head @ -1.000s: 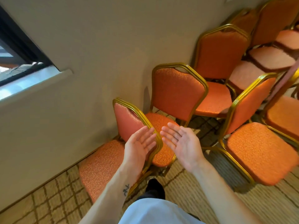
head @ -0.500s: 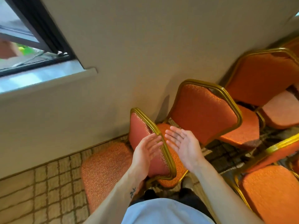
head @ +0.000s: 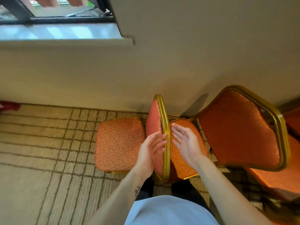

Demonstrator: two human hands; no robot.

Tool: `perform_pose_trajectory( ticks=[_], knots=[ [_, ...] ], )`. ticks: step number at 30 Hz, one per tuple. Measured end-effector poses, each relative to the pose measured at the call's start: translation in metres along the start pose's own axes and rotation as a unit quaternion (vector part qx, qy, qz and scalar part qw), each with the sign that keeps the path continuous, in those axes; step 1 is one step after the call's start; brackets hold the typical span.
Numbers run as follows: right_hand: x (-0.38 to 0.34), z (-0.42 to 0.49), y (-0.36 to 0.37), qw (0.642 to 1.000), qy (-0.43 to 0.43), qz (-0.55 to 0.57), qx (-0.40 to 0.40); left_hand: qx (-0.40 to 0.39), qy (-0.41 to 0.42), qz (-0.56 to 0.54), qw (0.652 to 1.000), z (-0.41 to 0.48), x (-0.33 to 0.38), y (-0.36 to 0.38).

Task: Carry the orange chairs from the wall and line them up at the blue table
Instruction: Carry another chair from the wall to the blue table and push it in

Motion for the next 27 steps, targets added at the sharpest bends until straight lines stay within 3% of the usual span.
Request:
perform_pose_trajectory(
  ticks=[7, 18, 23, 27],
  knots=[
    [-0.006, 0.016, -0.009, 0.996, 0.059, 0.058, -0.041, 0.085, 0.058, -0.038, 0.994, -0.005, -0.015, -0.002],
    [-0.010, 0.031, 0.055, 0.978, 0.131, 0.038, -0.160, 0.169, 0.141, 0.047, 0.974, -0.046, 0.016, -0.024],
    [-0.006, 0.039, 0.112, 0.963, 0.155, 0.017, -0.219, 0.231, 0.198, 0.095, 0.948, -0.066, 0.047, -0.055],
    [0.003, 0.046, 0.163, 0.949, 0.169, -0.015, -0.267, 0.297, 0.225, 0.193, 0.908, -0.080, 0.071, -0.084]
  ],
)
Point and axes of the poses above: each hand's wrist, its own z-axis towards the middle knuckle, its own y-axis out of the palm, x = y × z, the point moved 9 cm from there along z, towards the middle knuckle, and after that the axes turned 14 degrees about -x, right-handed, at the moved point
